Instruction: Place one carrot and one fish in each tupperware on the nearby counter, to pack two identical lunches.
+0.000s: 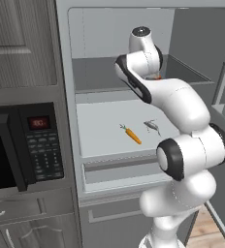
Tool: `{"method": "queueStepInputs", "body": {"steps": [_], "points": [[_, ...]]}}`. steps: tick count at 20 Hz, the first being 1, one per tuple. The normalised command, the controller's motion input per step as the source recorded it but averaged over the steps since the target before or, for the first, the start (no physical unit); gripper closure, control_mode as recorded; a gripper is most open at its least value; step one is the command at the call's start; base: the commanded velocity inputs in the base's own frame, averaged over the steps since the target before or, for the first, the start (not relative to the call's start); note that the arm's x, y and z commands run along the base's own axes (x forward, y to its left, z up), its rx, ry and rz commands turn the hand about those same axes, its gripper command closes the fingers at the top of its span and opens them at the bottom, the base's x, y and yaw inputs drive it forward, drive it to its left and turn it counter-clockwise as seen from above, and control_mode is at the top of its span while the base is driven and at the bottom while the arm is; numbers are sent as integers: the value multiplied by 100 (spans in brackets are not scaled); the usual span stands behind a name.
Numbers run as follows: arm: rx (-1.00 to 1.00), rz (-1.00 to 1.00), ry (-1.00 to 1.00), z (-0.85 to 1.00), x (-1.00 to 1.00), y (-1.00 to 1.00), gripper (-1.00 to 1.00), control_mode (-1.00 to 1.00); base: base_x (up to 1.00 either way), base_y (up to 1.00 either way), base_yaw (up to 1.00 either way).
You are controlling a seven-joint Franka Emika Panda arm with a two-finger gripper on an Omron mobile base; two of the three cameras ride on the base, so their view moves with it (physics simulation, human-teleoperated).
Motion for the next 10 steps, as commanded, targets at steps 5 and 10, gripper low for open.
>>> {"method": "queueStepInputs", "body": {"steps": [5, 10], "points": [[0, 0, 0, -1, -2, 0, 100, -100, 0, 0, 0], [0, 1, -10, 1, -48, 0, 100, -100, 0, 0, 0]]}}
